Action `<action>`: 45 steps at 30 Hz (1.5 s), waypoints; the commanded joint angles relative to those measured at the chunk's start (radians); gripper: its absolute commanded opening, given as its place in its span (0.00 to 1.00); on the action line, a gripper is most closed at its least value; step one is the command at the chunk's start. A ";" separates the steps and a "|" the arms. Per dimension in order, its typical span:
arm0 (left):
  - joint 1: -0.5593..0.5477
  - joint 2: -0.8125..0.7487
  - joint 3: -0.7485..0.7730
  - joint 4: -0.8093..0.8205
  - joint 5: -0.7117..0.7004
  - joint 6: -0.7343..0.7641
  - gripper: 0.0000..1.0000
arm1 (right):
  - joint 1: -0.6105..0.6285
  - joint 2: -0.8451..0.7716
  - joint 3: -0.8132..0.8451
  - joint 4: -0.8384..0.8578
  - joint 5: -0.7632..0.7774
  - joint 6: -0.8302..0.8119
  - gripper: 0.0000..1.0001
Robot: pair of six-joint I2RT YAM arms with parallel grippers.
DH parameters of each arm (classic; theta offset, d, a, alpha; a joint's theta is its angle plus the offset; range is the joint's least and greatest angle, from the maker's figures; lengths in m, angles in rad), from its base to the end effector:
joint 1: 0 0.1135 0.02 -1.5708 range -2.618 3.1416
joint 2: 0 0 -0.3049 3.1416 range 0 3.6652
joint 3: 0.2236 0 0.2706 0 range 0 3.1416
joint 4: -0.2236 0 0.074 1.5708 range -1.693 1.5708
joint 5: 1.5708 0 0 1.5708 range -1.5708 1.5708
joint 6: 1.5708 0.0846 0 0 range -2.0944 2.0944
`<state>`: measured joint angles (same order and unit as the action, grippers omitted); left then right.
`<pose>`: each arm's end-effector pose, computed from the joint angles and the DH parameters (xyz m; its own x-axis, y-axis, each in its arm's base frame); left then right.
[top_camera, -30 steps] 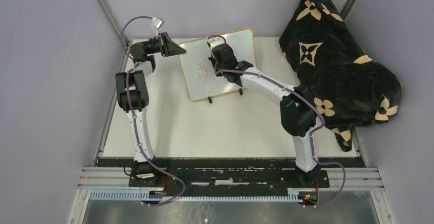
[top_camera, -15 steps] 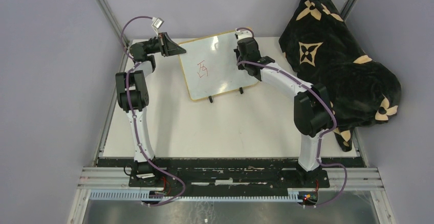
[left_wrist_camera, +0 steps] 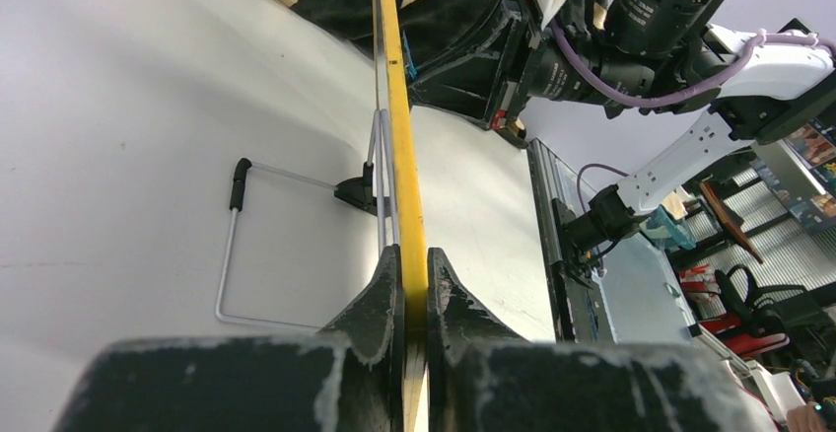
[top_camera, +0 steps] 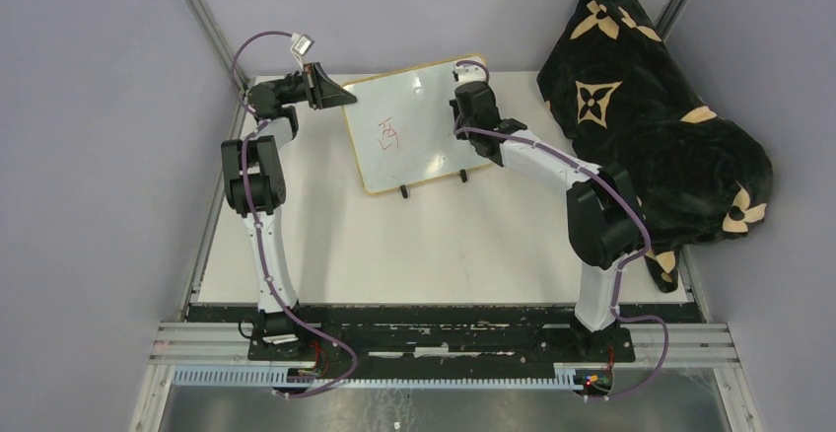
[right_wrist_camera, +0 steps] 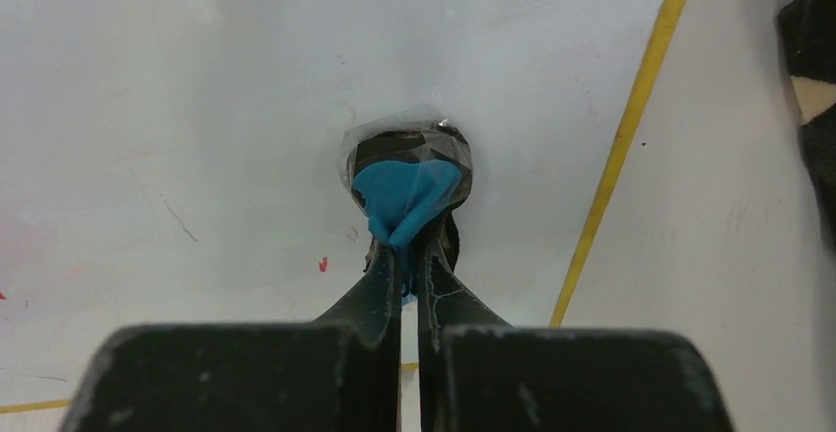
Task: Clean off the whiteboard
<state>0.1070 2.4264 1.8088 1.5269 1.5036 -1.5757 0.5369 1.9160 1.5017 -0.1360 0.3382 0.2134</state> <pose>0.5549 -0.0253 0.2724 -0.6061 -0.1326 -0.7843 0.7816 0.0836 -0.6181 0.4612 0.2418 0.2687 -0.4899 -0.0591 -0.8698 -0.1389 0.9902 0.0109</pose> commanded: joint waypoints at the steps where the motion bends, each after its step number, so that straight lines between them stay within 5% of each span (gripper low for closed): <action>1: -0.006 -0.056 -0.002 0.201 0.133 -0.030 0.03 | 0.067 0.010 -0.006 -0.002 0.006 0.013 0.01; 13: -0.007 -0.062 -0.002 0.201 0.133 -0.033 0.03 | 0.126 -0.001 -0.088 0.030 0.082 0.014 0.01; 29: -0.006 -0.061 0.001 0.202 0.133 -0.036 0.03 | -0.033 -0.057 -0.080 -0.034 0.080 -0.007 0.01; 36: -0.007 -0.062 0.002 0.201 0.134 -0.038 0.03 | -0.022 -0.048 -0.001 -0.071 0.027 0.000 0.01; 45: -0.006 -0.059 -0.007 0.201 0.133 -0.037 0.03 | 0.142 0.069 0.227 -0.141 0.064 -0.035 0.01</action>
<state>0.1070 2.4260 1.8084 1.5280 1.5127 -1.5757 0.5873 1.9423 1.6028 -0.2783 0.3714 0.2035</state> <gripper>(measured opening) 0.079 0.036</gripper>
